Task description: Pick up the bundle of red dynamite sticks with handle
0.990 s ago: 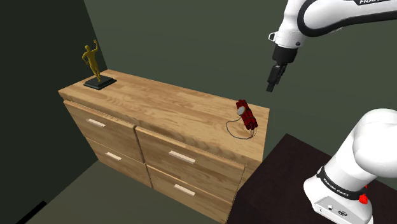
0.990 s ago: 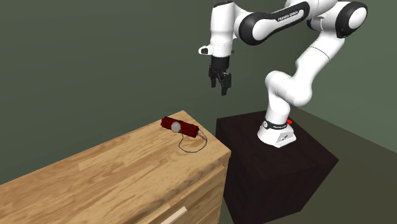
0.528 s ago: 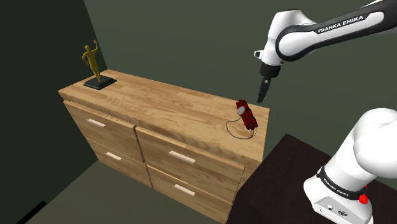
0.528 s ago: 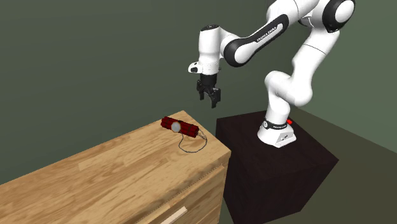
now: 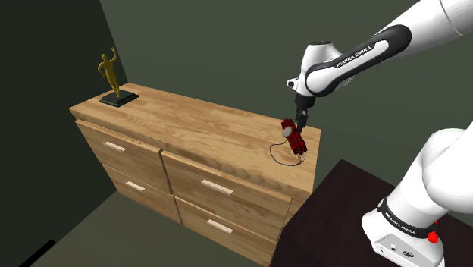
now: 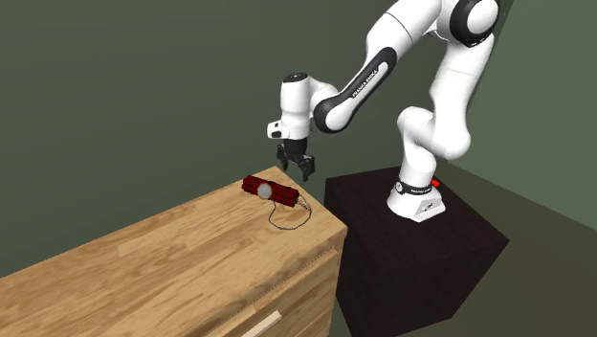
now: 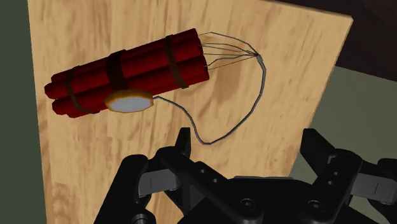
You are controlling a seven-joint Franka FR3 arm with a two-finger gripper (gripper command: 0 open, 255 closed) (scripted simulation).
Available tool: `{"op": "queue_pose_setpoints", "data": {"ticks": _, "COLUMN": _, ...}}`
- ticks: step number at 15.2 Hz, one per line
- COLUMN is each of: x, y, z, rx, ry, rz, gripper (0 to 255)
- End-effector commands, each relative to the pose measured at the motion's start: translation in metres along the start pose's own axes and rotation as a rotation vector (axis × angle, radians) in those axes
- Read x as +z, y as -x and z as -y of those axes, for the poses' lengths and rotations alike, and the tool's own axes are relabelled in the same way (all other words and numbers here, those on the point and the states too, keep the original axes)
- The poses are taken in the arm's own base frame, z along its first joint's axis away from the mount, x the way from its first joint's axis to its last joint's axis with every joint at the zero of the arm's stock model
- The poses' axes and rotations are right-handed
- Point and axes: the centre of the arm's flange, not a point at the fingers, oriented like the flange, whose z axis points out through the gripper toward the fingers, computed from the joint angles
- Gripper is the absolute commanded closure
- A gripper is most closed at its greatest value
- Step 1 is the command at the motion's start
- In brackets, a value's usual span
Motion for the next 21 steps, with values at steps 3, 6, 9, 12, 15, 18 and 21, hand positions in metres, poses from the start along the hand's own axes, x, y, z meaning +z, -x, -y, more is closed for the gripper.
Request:
{"op": "queue_pose_setpoints", "data": {"ticks": 3, "x": 0.047, "y": -0.017, "z": -0.017, "rx": -0.117, "ry": 0.018, "rz": 0.004, "gripper": 0}}
{"op": "queue_pose_setpoints", "data": {"ticks": 6, "x": 0.081, "y": -0.032, "z": -0.031, "rx": -0.202, "ry": 0.03, "rz": 0.007, "gripper": 0}}
{"op": "queue_pose_setpoints", "data": {"ticks": 9, "x": 0.114, "y": -0.048, "z": -0.043, "rx": -0.288, "ry": 0.043, "rz": 0.01, "gripper": 0}}
{"op": "queue_pose_setpoints", "data": {"ticks": 12, "x": 0.137, "y": -0.06, "z": -0.051, "rx": -0.348, "ry": 0.051, "rz": 0.013, "gripper": 0}}
{"op": "queue_pose_setpoints", "data": {"ticks": 15, "x": 0.153, "y": -0.06, "z": -0.051, "rx": -0.348, "ry": 0.051, "rz": 0.013, "gripper": 0}}
{"op": "queue_pose_setpoints", "data": {"ticks": 18, "x": 0.169, "y": -0.06, "z": -0.05, "rx": -0.348, "ry": 0.051, "rz": 0.013, "gripper": 0}}
{"op": "queue_pose_setpoints", "data": {"ticks": 21, "x": 0.177, "y": -0.06, "z": -0.05, "rx": -0.348, "ry": 0.051, "rz": 0.013, "gripper": 0}}
